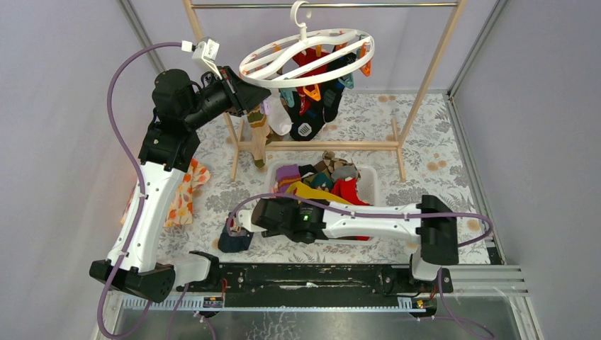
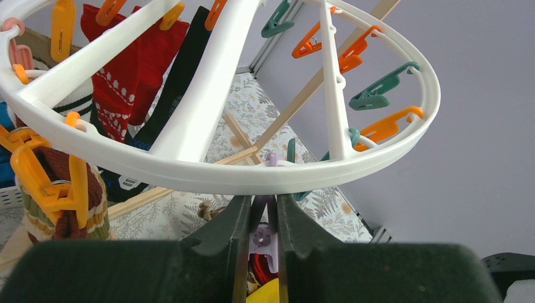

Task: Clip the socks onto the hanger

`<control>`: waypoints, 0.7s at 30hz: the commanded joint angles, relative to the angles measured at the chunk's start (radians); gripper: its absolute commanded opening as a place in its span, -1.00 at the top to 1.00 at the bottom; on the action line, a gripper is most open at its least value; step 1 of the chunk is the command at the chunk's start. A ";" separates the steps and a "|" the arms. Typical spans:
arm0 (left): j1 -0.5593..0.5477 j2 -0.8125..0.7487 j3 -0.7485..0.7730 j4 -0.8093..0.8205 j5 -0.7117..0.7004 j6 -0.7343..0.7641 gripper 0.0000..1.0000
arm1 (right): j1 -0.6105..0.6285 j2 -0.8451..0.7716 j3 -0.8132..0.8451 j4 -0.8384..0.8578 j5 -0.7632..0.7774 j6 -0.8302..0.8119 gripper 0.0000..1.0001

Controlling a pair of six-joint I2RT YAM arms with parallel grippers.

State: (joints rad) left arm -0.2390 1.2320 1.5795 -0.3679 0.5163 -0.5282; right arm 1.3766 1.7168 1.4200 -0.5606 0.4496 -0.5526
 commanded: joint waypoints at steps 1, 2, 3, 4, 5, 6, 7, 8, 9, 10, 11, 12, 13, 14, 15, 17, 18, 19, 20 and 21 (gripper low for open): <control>0.010 -0.009 0.020 -0.019 0.013 0.022 1.00 | 0.008 0.061 0.059 -0.078 0.163 -0.163 -0.07; 0.010 -0.008 0.023 -0.020 0.012 0.023 1.00 | 0.009 0.080 0.072 -0.099 0.180 -0.177 -0.05; 0.010 -0.007 0.026 -0.022 0.013 0.025 1.00 | 0.009 0.093 0.079 -0.106 0.201 -0.189 -0.02; 0.011 -0.006 0.027 -0.022 0.010 0.025 1.00 | 0.009 0.102 0.080 -0.099 0.225 -0.205 0.02; 0.012 -0.006 0.027 -0.023 0.009 0.025 1.00 | 0.009 0.106 0.080 -0.090 0.244 -0.223 0.07; 0.012 -0.007 0.028 -0.023 0.009 0.025 1.00 | 0.009 0.107 0.080 -0.077 0.253 -0.231 0.20; 0.012 -0.007 0.026 -0.022 0.010 0.024 1.00 | 0.009 0.106 0.083 -0.052 0.261 -0.233 0.35; 0.012 -0.006 0.023 -0.023 0.010 0.024 1.00 | 0.009 0.103 0.087 -0.035 0.259 -0.231 0.48; 0.012 -0.007 0.021 -0.022 0.010 0.022 1.00 | 0.009 0.097 0.090 -0.017 0.257 -0.228 0.57; 0.012 -0.007 0.021 -0.022 0.010 0.023 1.00 | 0.009 0.092 0.096 -0.005 0.253 -0.220 0.63; 0.012 -0.007 0.022 -0.022 0.010 0.023 1.00 | 0.009 0.091 0.102 0.000 0.251 -0.213 0.67; 0.012 -0.006 0.024 -0.022 0.010 0.023 1.00 | 0.009 0.090 0.103 0.012 0.255 -0.203 0.73; 0.013 -0.008 0.025 -0.023 0.012 0.023 1.00 | 0.007 0.084 0.104 0.027 0.256 -0.189 0.78; 0.013 -0.008 0.027 -0.023 0.013 0.022 1.00 | 0.005 0.075 0.105 0.040 0.248 -0.169 0.83; 0.013 -0.008 0.029 -0.022 0.014 0.023 1.00 | 0.001 0.063 0.105 0.055 0.233 -0.144 0.87; 0.014 -0.009 0.026 -0.022 0.014 0.023 1.00 | -0.013 0.034 0.110 0.075 0.196 -0.077 0.91; 0.014 -0.011 0.026 -0.022 0.014 0.022 1.00 | -0.023 0.017 0.111 0.084 0.177 -0.044 0.95; 0.014 -0.011 0.025 -0.022 0.014 0.021 1.00 | -0.034 0.000 0.106 0.102 0.157 -0.009 1.00; 0.014 -0.011 0.024 -0.022 0.016 0.020 1.00 | -0.051 -0.023 0.097 0.127 0.138 0.036 1.00; 0.013 -0.012 0.024 -0.022 0.017 0.019 1.00 | -0.065 -0.046 0.090 0.149 0.118 0.071 1.00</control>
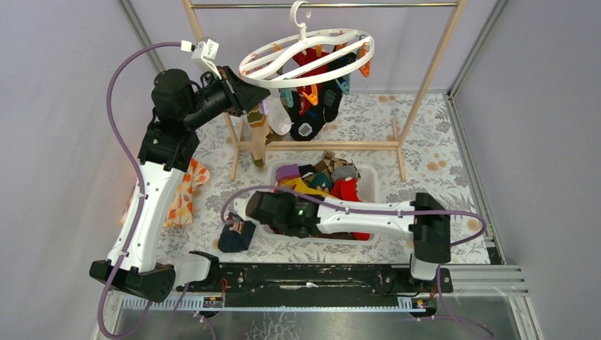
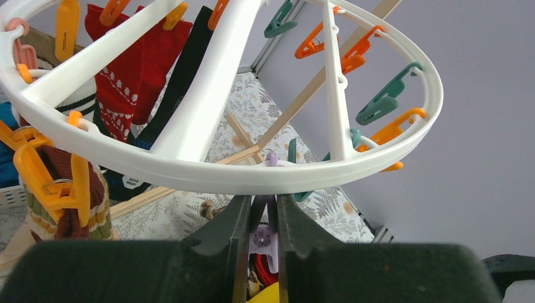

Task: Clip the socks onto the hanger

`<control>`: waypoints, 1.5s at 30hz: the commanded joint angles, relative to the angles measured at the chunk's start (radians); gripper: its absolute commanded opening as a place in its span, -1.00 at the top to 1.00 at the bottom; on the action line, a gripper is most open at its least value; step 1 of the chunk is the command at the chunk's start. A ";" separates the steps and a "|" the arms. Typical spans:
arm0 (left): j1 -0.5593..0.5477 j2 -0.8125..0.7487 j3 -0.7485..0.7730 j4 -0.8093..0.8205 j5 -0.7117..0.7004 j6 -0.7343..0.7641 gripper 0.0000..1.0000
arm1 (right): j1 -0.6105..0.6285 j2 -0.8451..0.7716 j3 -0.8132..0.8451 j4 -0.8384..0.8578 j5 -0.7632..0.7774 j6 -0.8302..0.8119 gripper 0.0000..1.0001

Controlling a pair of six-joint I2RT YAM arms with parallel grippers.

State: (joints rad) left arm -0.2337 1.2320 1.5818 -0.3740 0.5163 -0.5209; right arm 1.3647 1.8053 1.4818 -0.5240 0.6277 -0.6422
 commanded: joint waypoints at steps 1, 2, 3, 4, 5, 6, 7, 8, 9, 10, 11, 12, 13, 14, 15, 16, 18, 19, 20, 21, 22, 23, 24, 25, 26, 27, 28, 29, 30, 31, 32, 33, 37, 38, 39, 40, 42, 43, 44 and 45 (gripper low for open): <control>0.008 -0.011 0.022 -0.016 0.016 0.010 1.00 | -0.065 -0.163 0.019 0.135 -0.087 0.198 1.00; 0.008 -0.011 0.021 -0.016 0.016 0.010 1.00 | -0.077 -0.194 0.006 0.165 -0.109 0.232 1.00; 0.008 -0.011 0.023 -0.017 0.016 0.009 1.00 | -0.090 -0.228 -0.006 0.199 -0.133 0.277 1.00; 0.008 -0.011 0.023 -0.016 0.017 0.010 1.00 | -0.104 -0.266 -0.022 0.238 -0.175 0.326 1.00; 0.008 -0.011 0.025 -0.016 0.017 0.009 1.00 | -0.120 -0.307 -0.035 0.275 -0.218 0.372 1.00; 0.008 -0.010 0.024 -0.017 0.016 0.009 1.00 | -0.131 -0.352 -0.052 0.319 -0.262 0.423 1.00; 0.008 -0.009 0.026 -0.017 0.016 0.009 1.00 | -0.140 -0.391 -0.068 0.358 -0.300 0.466 1.00; 0.008 -0.008 0.026 -0.017 0.016 0.009 1.00 | -0.144 -0.426 -0.080 0.392 -0.331 0.505 1.00; 0.008 -0.008 0.027 -0.016 0.016 0.006 1.00 | -0.147 -0.467 -0.086 0.422 -0.362 0.545 1.00; 0.008 -0.008 0.027 -0.016 0.016 0.005 1.00 | -0.147 -0.491 -0.086 0.443 -0.392 0.578 1.00; 0.008 -0.008 0.028 -0.015 0.017 0.002 1.00 | -0.148 -0.511 -0.086 0.464 -0.427 0.617 1.00; 0.008 -0.007 0.029 -0.014 0.016 0.001 1.00 | -0.148 -0.529 -0.092 0.485 -0.464 0.664 1.00; 0.008 -0.006 0.028 -0.012 0.017 -0.001 1.00 | -0.148 -0.543 -0.103 0.527 -0.504 0.711 1.00; 0.008 -0.006 0.030 -0.012 0.018 -0.004 1.00 | -0.148 -0.556 -0.119 0.586 -0.543 0.760 1.00; 0.009 -0.006 0.029 -0.011 0.017 -0.005 1.00 | -0.148 -0.567 -0.140 0.627 -0.574 0.808 1.00; 0.008 -0.006 0.030 -0.010 0.017 -0.008 1.00 | -0.149 -0.574 -0.161 0.667 -0.601 0.859 1.00; 0.008 -0.008 0.028 -0.009 0.018 -0.008 1.00 | -0.155 -0.586 -0.219 0.749 -0.624 0.963 1.00; 0.008 -0.008 0.026 -0.009 0.018 -0.008 1.00 | -0.165 -0.592 -0.260 0.799 -0.645 1.024 1.00; 0.008 -0.008 0.027 -0.009 0.018 -0.008 1.00 | -0.180 -0.595 -0.307 0.854 -0.662 1.086 1.00; 0.008 -0.009 0.026 -0.008 0.017 -0.008 1.00 | -0.208 -0.599 -0.357 0.916 -0.680 1.163 1.00; 0.008 -0.008 0.024 -0.009 0.017 -0.008 1.00 | -0.234 -0.598 -0.415 0.982 -0.698 1.242 1.00; 0.008 -0.008 0.024 -0.009 0.017 -0.008 1.00 | -0.265 -0.594 -0.472 1.044 -0.723 1.359 1.00; 0.008 -0.008 0.023 -0.008 0.017 -0.009 1.00 | -0.298 -0.586 -0.531 1.121 -0.746 1.459 1.00; 0.008 -0.008 0.024 -0.007 0.017 -0.010 1.00 | -0.336 -0.575 -0.600 1.199 -0.765 1.555 1.00; 0.008 -0.008 0.023 -0.006 0.017 -0.010 1.00 | -0.372 -0.562 -0.663 1.281 -0.781 1.645 1.00; 0.008 -0.008 0.023 -0.005 0.016 -0.011 1.00 | -0.406 -0.545 -0.730 1.368 -0.800 1.730 1.00; 0.008 -0.008 0.021 -0.004 0.016 -0.010 1.00 | -0.443 -0.527 -0.787 1.438 -0.817 1.795 1.00; 0.008 -0.009 0.019 -0.004 0.017 -0.011 1.00 | -0.475 -0.509 -0.846 1.495 -0.834 1.858 1.00; 0.009 -0.010 0.018 -0.004 0.017 -0.012 1.00 | -0.509 -0.493 -0.884 1.537 -0.847 1.902 1.00; 0.008 -0.009 0.017 -0.002 0.017 -0.013 1.00 | -0.537 -0.481 -0.912 1.566 -0.859 1.929 1.00; 0.008 -0.010 0.014 -0.001 0.018 -0.013 1.00 | -0.560 -0.474 -0.930 1.580 -0.868 1.938 1.00; 0.008 -0.012 0.012 0.000 0.018 -0.013 1.00 | -0.579 -0.474 -0.940 1.574 -0.875 1.936 1.00; 0.008 -0.012 0.006 0.003 0.016 -0.007 1.00 | -0.618 -0.509 -0.941 1.451 -0.873 1.867 0.61; 0.008 -0.012 0.006 0.004 0.016 -0.008 1.00 | -0.625 -0.518 -0.936 1.414 -0.874 1.852 0.51; 0.008 -0.013 0.003 0.005 0.017 -0.007 1.00 | -0.631 -0.524 -0.930 1.395 -0.880 1.837 0.42; 0.008 -0.013 0.003 0.006 0.017 -0.006 1.00 | -0.635 -0.528 -0.922 1.378 -0.888 1.822 0.31; 0.008 -0.013 0.001 0.008 0.018 -0.008 1.00 | -0.641 -0.530 -0.897 1.329 -0.907 1.792 0.24; 0.008 -0.013 0.000 0.010 0.019 -0.009 1.00 | -0.642 -0.529 -0.883 1.307 -0.915 1.777 0.22; 0.008 -0.012 -0.001 0.010 0.019 -0.009 1.00 | -0.645 -0.528 -0.869 1.279 -0.923 1.761 0.21; 0.008 -0.013 -0.002 0.011 0.020 -0.010 1.00 | -0.647 -0.525 -0.854 1.249 -0.929 1.743 0.19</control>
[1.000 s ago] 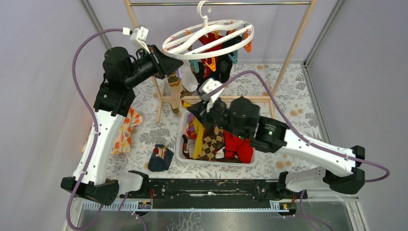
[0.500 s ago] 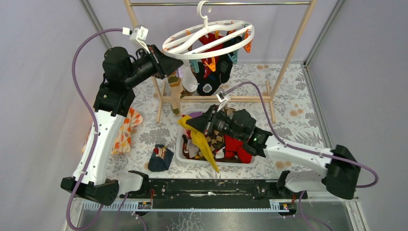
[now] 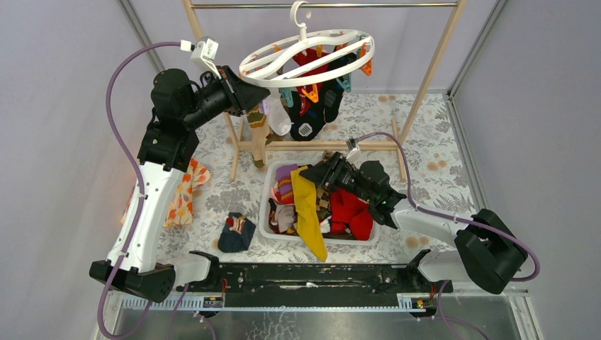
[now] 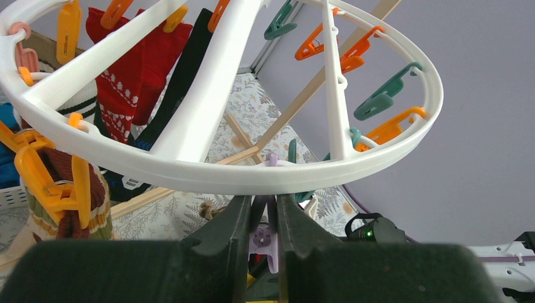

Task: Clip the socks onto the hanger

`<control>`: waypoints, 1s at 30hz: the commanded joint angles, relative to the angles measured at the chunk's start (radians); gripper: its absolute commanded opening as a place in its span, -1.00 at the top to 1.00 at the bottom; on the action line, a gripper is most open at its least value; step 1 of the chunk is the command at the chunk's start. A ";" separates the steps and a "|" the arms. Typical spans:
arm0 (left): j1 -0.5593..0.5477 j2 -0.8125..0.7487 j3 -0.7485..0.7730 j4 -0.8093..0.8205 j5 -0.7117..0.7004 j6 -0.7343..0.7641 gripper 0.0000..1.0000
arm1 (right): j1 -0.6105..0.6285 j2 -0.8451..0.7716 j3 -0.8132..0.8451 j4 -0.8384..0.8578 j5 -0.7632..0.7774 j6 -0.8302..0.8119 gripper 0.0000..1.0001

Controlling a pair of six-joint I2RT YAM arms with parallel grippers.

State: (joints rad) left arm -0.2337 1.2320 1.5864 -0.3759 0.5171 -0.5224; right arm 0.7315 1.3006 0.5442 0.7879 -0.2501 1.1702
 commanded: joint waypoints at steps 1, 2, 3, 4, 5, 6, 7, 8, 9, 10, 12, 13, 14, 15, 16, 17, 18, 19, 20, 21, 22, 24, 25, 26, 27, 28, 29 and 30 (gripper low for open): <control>0.008 -0.013 -0.006 0.012 0.020 -0.009 1.00 | -0.012 -0.019 0.101 -0.094 -0.059 -0.100 0.18; 0.008 -0.014 -0.005 0.012 0.020 -0.010 1.00 | -0.014 -0.018 0.118 -0.135 -0.061 -0.125 0.17; 0.008 -0.014 -0.005 0.013 0.021 -0.008 1.00 | -0.013 -0.017 0.134 -0.170 -0.062 -0.149 0.17; 0.008 -0.016 -0.007 0.013 0.020 -0.008 1.00 | -0.013 -0.017 0.148 -0.202 -0.062 -0.171 0.19; 0.008 -0.016 -0.007 0.013 0.020 -0.008 1.00 | -0.015 -0.019 0.162 -0.232 -0.057 -0.195 0.23; 0.008 -0.016 -0.008 0.013 0.020 -0.008 1.00 | -0.015 -0.022 0.173 -0.257 -0.052 -0.213 0.31; 0.008 -0.016 -0.008 0.013 0.020 -0.008 1.00 | -0.014 -0.026 0.185 -0.282 -0.046 -0.233 0.41; 0.008 -0.016 -0.009 0.013 0.020 -0.008 1.00 | -0.014 -0.031 0.199 -0.299 -0.042 -0.253 0.51; 0.008 -0.014 -0.009 0.014 0.021 -0.011 1.00 | -0.015 -0.036 0.212 -0.315 -0.039 -0.273 0.66; 0.008 -0.013 -0.008 0.014 0.023 -0.013 1.00 | -0.014 -0.046 0.223 -0.328 -0.037 -0.292 0.79; 0.008 -0.012 -0.007 0.017 0.027 -0.016 1.00 | -0.014 -0.065 0.243 -0.333 -0.042 -0.320 1.00; 0.008 -0.011 -0.006 0.018 0.029 -0.020 1.00 | -0.015 -0.071 0.252 -0.322 -0.056 -0.324 1.00; 0.009 -0.010 -0.005 0.019 0.031 -0.022 1.00 | -0.018 -0.072 0.263 -0.299 -0.082 -0.322 1.00; 0.008 -0.009 -0.006 0.021 0.036 -0.025 1.00 | -0.023 -0.067 0.274 -0.255 -0.123 -0.311 1.00; 0.009 -0.008 -0.004 0.024 0.040 -0.030 1.00 | -0.029 -0.057 0.289 -0.213 -0.170 -0.295 1.00; 0.008 -0.006 -0.004 0.024 0.045 -0.032 1.00 | -0.038 -0.043 0.303 -0.175 -0.217 -0.271 1.00; 0.008 -0.005 -0.003 0.026 0.049 -0.037 1.00 | -0.044 -0.028 0.318 -0.133 -0.259 -0.247 1.00; 0.008 -0.005 -0.005 0.028 0.052 -0.041 1.00 | -0.047 -0.012 0.328 -0.081 -0.297 -0.217 1.00; 0.008 -0.007 -0.008 0.035 0.055 -0.046 1.00 | -0.053 0.008 0.337 -0.004 -0.333 -0.178 1.00; 0.009 -0.008 -0.013 0.042 0.059 -0.053 1.00 | -0.058 0.031 0.346 0.076 -0.366 -0.134 1.00; 0.008 -0.010 -0.021 0.052 0.064 -0.061 1.00 | -0.066 0.056 0.357 0.148 -0.394 -0.083 1.00; 0.008 -0.012 -0.029 0.066 0.076 -0.076 1.00 | -0.077 0.114 0.384 0.306 -0.432 0.016 1.00; 0.008 -0.012 -0.032 0.071 0.082 -0.084 1.00 | -0.082 0.148 0.399 0.390 -0.442 0.070 1.00; 0.008 -0.013 -0.034 0.076 0.087 -0.091 1.00 | -0.085 0.185 0.418 0.466 -0.450 0.122 1.00; 0.008 -0.016 -0.040 0.085 0.092 -0.098 1.00 | -0.088 0.223 0.440 0.543 -0.458 0.178 1.00; 0.008 -0.018 -0.045 0.093 0.097 -0.105 1.00 | -0.089 0.263 0.466 0.615 -0.463 0.247 1.00; 0.008 -0.019 -0.051 0.101 0.103 -0.112 1.00 | -0.089 0.299 0.492 0.674 -0.467 0.291 1.00; 0.010 -0.018 -0.053 0.106 0.110 -0.120 1.00 | -0.090 0.337 0.517 0.732 -0.469 0.337 1.00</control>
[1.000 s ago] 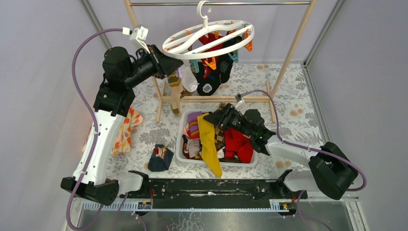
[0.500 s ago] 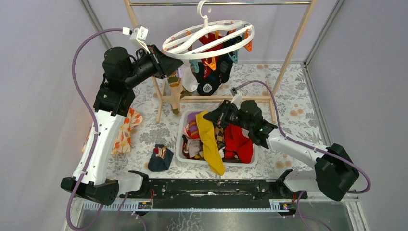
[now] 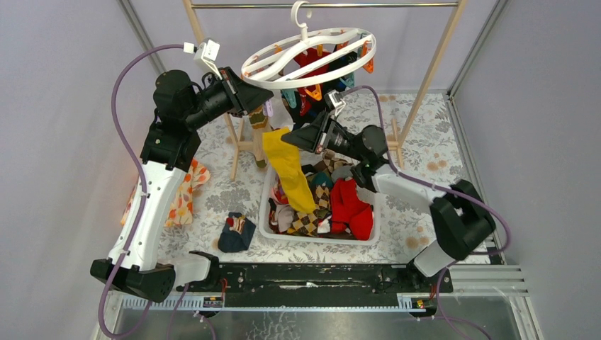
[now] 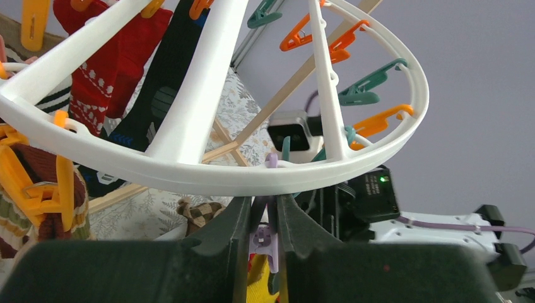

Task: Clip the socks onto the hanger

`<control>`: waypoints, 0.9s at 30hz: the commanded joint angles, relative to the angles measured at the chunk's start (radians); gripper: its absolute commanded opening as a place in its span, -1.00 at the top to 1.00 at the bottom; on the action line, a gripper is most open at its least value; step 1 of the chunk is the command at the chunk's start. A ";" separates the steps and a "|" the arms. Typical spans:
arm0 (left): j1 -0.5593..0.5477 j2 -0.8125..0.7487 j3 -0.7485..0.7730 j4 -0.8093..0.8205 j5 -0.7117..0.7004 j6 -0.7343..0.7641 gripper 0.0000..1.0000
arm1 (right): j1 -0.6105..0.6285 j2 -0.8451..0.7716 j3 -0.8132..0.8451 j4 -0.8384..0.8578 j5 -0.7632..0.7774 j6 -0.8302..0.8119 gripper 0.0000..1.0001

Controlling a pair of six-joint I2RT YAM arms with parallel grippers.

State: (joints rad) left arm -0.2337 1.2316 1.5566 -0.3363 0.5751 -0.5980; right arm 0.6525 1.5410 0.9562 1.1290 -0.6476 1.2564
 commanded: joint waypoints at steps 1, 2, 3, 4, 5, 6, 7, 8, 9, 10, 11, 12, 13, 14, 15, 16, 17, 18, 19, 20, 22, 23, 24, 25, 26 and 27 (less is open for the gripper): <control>0.010 -0.020 -0.024 0.071 0.058 -0.050 1.00 | -0.010 0.131 0.130 0.445 -0.073 0.292 1.00; 0.010 -0.020 -0.027 0.077 0.061 -0.057 1.00 | -0.012 0.160 0.150 0.495 -0.071 0.329 1.00; 0.011 -0.022 -0.031 0.085 0.066 -0.063 1.00 | -0.012 0.188 0.172 0.539 -0.068 0.362 1.00; 0.012 -0.023 -0.033 0.092 0.073 -0.070 1.00 | -0.012 0.210 0.192 0.571 -0.066 0.387 1.00; 0.015 -0.024 -0.035 0.097 0.080 -0.076 1.00 | -0.012 0.229 0.214 0.580 -0.069 0.399 1.00; 0.016 -0.023 -0.036 0.101 0.089 -0.083 1.00 | -0.012 0.240 0.228 0.582 -0.074 0.400 1.00; 0.019 -0.022 -0.036 0.105 0.097 -0.092 1.00 | -0.012 0.248 0.239 0.583 -0.078 0.402 1.00; 0.021 -0.021 -0.036 0.111 0.105 -0.100 1.00 | -0.013 0.256 0.249 0.583 -0.085 0.403 1.00; 0.024 -0.020 -0.035 0.115 0.114 -0.107 1.00 | -0.012 0.259 0.259 0.583 -0.092 0.403 1.00; 0.027 -0.018 -0.036 0.119 0.122 -0.115 1.00 | -0.011 0.265 0.266 0.584 -0.095 0.405 1.00; 0.029 -0.017 -0.036 0.122 0.128 -0.119 1.00 | -0.012 0.267 0.273 0.586 -0.100 0.406 1.00; 0.032 -0.017 -0.035 0.124 0.132 -0.122 1.00 | -0.013 0.269 0.279 0.586 -0.104 0.408 1.00; 0.035 -0.016 -0.036 0.126 0.138 -0.126 1.00 | -0.013 0.272 0.284 0.586 -0.107 0.409 1.00; 0.038 -0.016 -0.039 0.126 0.141 -0.130 1.00 | -0.012 0.273 0.287 0.586 -0.111 0.408 1.00; 0.041 -0.014 -0.041 0.128 0.145 -0.132 1.00 | -0.012 0.273 0.290 0.585 -0.117 0.407 1.00; 0.044 -0.014 -0.041 0.131 0.150 -0.135 1.00 | -0.013 0.274 0.293 0.585 -0.119 0.408 1.00; 0.046 -0.013 -0.042 0.133 0.154 -0.138 1.00 | -0.013 0.276 0.295 0.584 -0.120 0.408 1.00; 0.048 -0.012 -0.043 0.133 0.158 -0.142 1.00 | -0.013 0.278 0.298 0.584 -0.123 0.409 1.00; 0.050 -0.012 -0.043 0.137 0.163 -0.147 1.00 | -0.013 0.281 0.302 0.584 -0.123 0.409 1.00; 0.052 -0.011 -0.043 0.139 0.167 -0.152 1.00 | -0.013 0.283 0.304 0.583 -0.123 0.409 1.00; 0.056 -0.011 -0.044 0.144 0.182 -0.163 1.00 | -0.015 0.284 0.305 0.582 -0.115 0.403 1.00; 0.057 -0.011 -0.043 0.147 0.187 -0.169 1.00 | -0.015 0.286 0.308 0.582 -0.114 0.402 1.00; 0.058 -0.013 -0.044 0.150 0.190 -0.174 1.00 | -0.016 0.288 0.310 0.581 -0.112 0.402 1.00; 0.059 -0.013 -0.045 0.150 0.193 -0.176 1.00 | -0.015 0.288 0.311 0.580 -0.112 0.402 1.00; 0.060 -0.013 -0.045 0.152 0.195 -0.179 1.00 | -0.015 0.290 0.312 0.580 -0.109 0.401 1.00; 0.060 -0.015 -0.044 0.154 0.199 -0.182 1.00 | -0.017 0.291 0.310 0.580 -0.107 0.397 1.00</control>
State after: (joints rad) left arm -0.1814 1.2289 1.5188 -0.2375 0.7177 -0.7502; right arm 0.6445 1.8286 1.2148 1.5696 -0.7464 1.6550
